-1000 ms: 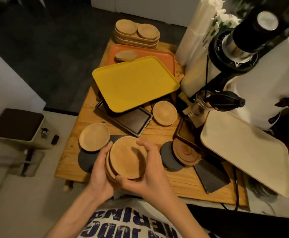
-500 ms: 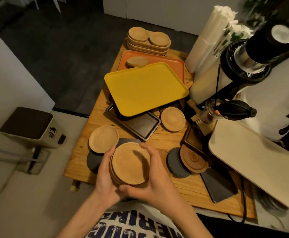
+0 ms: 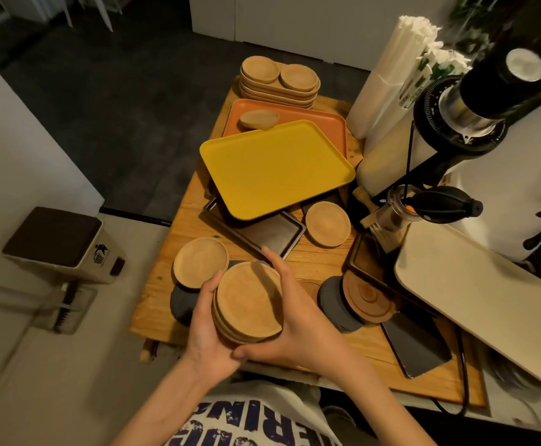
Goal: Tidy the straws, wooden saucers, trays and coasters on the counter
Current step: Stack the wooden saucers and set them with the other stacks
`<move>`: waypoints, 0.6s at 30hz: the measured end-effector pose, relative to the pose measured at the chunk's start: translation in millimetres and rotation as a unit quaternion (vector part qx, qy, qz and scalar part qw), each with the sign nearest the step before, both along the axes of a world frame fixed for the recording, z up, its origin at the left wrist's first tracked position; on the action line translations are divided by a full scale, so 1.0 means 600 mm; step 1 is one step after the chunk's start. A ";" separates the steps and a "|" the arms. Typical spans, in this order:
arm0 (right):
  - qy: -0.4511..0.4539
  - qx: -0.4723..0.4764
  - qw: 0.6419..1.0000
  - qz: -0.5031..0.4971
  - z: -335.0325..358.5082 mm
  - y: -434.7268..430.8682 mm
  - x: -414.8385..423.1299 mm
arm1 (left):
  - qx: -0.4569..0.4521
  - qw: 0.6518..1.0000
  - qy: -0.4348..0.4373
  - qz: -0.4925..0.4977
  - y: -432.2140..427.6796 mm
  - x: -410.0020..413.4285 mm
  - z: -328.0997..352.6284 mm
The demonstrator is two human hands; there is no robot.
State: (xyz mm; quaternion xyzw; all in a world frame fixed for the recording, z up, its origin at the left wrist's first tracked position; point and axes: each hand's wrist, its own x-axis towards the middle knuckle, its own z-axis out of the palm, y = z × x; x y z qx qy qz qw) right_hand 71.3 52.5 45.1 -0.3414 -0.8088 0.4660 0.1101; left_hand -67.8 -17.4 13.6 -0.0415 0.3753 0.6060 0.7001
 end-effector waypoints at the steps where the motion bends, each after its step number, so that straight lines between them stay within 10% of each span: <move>1: 0.002 0.001 1.000 0.001 0.001 0.004 -0.004 | 0.001 1.000 0.002 0.003 0.002 -0.002 0.002; 18: 0.117 0.050 0.989 -0.080 0.029 0.093 -0.050 | 0.117 0.974 0.186 -0.059 0.067 -0.106 0.075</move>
